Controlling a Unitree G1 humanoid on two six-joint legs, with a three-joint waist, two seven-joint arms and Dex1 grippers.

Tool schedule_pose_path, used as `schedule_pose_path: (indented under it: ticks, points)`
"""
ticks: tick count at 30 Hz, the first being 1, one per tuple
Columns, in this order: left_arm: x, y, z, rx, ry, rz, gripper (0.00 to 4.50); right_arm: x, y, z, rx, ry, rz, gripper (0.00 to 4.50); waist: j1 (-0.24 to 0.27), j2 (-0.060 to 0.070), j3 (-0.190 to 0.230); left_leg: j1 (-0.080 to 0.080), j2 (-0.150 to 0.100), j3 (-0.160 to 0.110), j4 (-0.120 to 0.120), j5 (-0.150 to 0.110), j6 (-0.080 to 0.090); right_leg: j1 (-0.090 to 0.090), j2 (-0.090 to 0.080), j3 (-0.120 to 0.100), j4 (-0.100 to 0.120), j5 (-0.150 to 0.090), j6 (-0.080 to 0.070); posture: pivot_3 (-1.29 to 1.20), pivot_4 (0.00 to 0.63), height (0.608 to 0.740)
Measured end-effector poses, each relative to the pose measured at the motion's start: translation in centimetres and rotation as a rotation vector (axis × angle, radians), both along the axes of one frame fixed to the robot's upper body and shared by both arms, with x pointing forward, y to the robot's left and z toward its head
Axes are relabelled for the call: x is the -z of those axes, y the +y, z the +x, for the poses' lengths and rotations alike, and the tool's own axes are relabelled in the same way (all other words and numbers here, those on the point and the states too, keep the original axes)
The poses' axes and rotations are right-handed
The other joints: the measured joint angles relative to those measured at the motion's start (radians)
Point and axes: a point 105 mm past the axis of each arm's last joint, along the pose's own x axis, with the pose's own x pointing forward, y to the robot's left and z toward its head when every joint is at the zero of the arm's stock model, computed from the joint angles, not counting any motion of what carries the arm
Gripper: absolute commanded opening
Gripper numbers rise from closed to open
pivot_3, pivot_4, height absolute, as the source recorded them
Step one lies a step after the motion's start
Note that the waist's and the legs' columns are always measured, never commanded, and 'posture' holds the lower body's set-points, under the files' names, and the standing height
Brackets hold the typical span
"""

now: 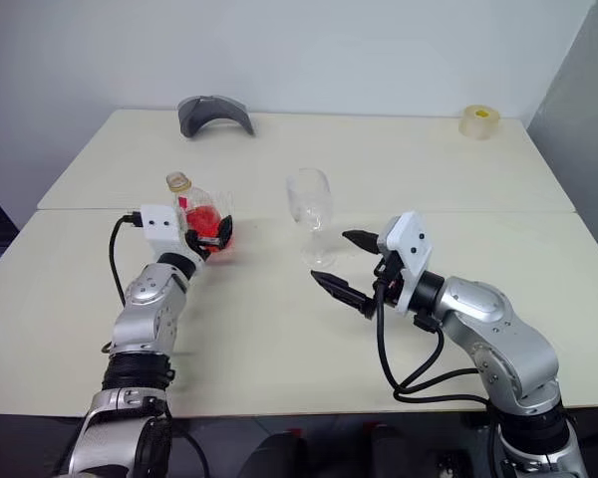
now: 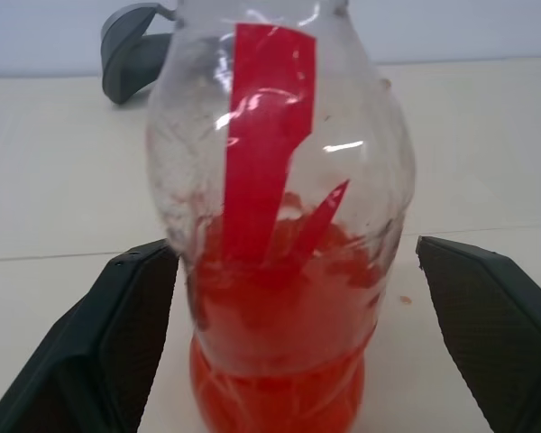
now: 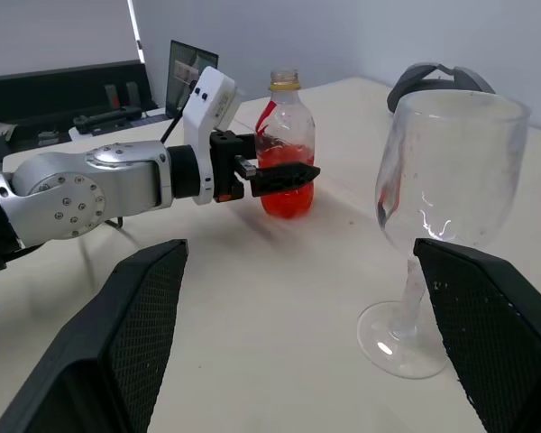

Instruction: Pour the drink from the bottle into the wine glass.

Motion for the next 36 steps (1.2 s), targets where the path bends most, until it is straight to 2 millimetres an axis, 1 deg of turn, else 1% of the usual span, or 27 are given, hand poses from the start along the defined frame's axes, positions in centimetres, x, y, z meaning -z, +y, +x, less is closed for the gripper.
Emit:
schedule_pose_path:
  ticks: [9,12,15,17,20,23,25,26,29,32,34,36]
  points:
    - [-0.2,-0.1,1.7,0.014,-0.023,0.023,4.50,-0.5,0.0,0.1,0.008,-0.011,0.005,4.27,0.000,0.000,0.000,0.000,0.000,0.000,0.000,0.000,0.000,0.000,0.000,-0.001,0.000,0.000,0.000,0.00,0.150,0.740]
    - [-0.6,-0.2,2.3,0.017,-0.040,0.034,4.50,-0.6,0.0,0.2,0.012,-0.015,0.006,4.27,0.001,-0.001,0.001,-0.001,0.000,-0.001,0.000,0.000,0.000,0.000,0.000,-0.001,0.000,0.000,0.000,0.00,0.150,0.740]
    - [-1.3,-0.5,2.7,0.024,-0.065,0.040,3.91,-0.7,-0.1,0.3,0.021,-0.016,0.007,4.30,0.001,-0.001,0.001,-0.001,0.000,0.000,0.000,0.000,0.000,0.000,0.000,-0.001,0.000,0.000,0.000,0.00,0.150,0.740]
    - [-1.5,-0.5,2.8,0.028,-0.078,0.040,3.22,-0.7,-0.1,0.3,0.024,-0.016,0.007,4.30,0.000,-0.001,0.001,-0.001,0.000,0.000,0.000,0.000,0.000,0.000,0.000,-0.001,0.000,0.000,0.000,0.00,0.150,0.740]
    - [-1.4,-0.5,2.8,0.037,-0.085,0.044,2.38,-0.7,-0.1,0.4,0.026,-0.016,0.007,4.30,0.001,-0.001,0.001,-0.001,0.000,-0.001,0.000,0.000,0.000,0.000,0.000,-0.001,0.000,0.000,0.000,0.00,0.150,0.740]
    - [-1.3,-0.5,2.8,0.039,-0.083,0.044,1.80,-0.6,0.0,0.3,0.025,-0.014,0.008,4.30,0.002,-0.001,0.001,-0.001,0.000,-0.001,0.001,0.000,0.000,0.000,0.000,-0.001,0.001,0.000,0.000,0.00,0.150,0.740]
    - [-1.3,-0.6,2.8,0.042,-0.081,0.044,1.51,-0.6,0.1,0.3,0.025,-0.013,0.012,4.30,0.002,-0.001,0.001,-0.001,0.000,-0.001,0.001,0.000,0.000,0.000,0.000,-0.001,0.001,0.000,0.000,0.00,0.150,0.740]
    - [-1.3,-0.6,2.7,0.047,-0.080,0.045,1.41,-0.6,0.1,0.4,0.028,-0.014,0.014,4.30,0.002,-0.001,0.001,-0.001,0.000,-0.001,0.001,0.000,0.000,0.000,0.000,-0.001,0.001,0.000,0.000,0.00,0.150,0.740]
    - [-1.3,-0.8,2.7,0.065,-0.078,0.048,1.35,-0.7,0.1,0.4,0.032,-0.019,0.016,4.30,0.002,-0.001,0.001,-0.001,0.000,-0.001,0.001,0.000,0.000,0.000,0.000,-0.001,0.001,0.000,0.000,0.00,0.150,0.740]
    - [-1.7,-1.5,2.7,0.141,-0.064,0.075,1.32,-0.9,0.0,0.7,0.041,-0.024,0.017,4.30,0.001,-0.002,0.001,-0.001,0.000,-0.001,0.001,0.000,0.000,0.000,0.000,-0.002,0.001,0.000,0.000,0.00,0.150,0.740]
    - [-2.4,-2.2,2.6,0.211,-0.062,0.105,1.32,-1.2,-0.1,1.0,0.051,-0.030,0.017,4.30,0.001,-0.002,0.001,-0.001,0.000,-0.001,0.001,0.000,0.000,-0.001,0.000,-0.002,0.001,0.000,0.000,0.00,0.150,0.740]
    - [-3.4,-3.2,2.5,0.295,-0.067,0.157,1.31,-1.6,-0.4,1.5,0.072,-0.035,0.018,4.30,0.000,-0.003,0.001,-0.002,0.000,-0.001,0.001,0.000,0.000,-0.001,0.000,-0.001,0.001,0.000,0.000,0.00,0.150,0.740]
